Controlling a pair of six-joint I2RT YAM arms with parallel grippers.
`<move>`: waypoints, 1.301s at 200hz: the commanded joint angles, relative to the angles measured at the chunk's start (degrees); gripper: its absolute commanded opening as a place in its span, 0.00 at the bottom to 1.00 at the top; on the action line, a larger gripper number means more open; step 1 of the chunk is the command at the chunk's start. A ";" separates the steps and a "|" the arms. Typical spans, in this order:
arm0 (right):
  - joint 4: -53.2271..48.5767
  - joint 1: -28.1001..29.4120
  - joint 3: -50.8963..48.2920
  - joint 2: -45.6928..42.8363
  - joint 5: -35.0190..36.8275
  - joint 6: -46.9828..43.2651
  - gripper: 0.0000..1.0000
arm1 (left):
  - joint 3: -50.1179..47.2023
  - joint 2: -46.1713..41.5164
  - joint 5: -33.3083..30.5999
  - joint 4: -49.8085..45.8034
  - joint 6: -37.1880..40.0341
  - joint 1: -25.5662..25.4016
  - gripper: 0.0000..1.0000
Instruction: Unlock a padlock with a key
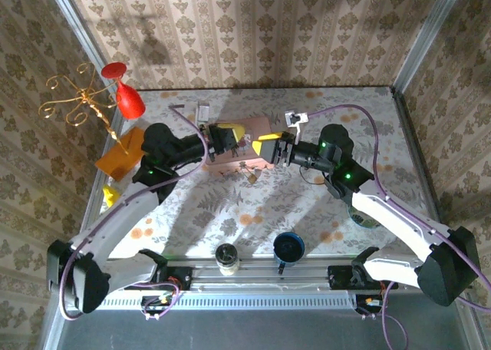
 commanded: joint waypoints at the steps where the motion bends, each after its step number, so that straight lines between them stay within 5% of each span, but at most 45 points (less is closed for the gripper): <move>1: 1.12 -0.06 2.39 -0.90 -6.43 -3.59 0.53 | 3.21 -1.45 3.86 -10.67 7.92 -0.65 0.00; 79: 3.29 1.25 5.32 1.73 -13.11 -5.34 0.52 | 5.14 -0.73 5.94 -12.72 9.34 -2.48 0.00; 218: 2.85 1.61 3.79 1.33 -11.73 -5.53 0.34 | 4.09 -0.79 5.74 -7.18 6.05 -1.25 0.00; 260: 2.40 1.61 4.23 1.22 -11.53 -5.53 0.21 | 3.46 -0.86 5.86 -5.77 5.11 -1.03 0.00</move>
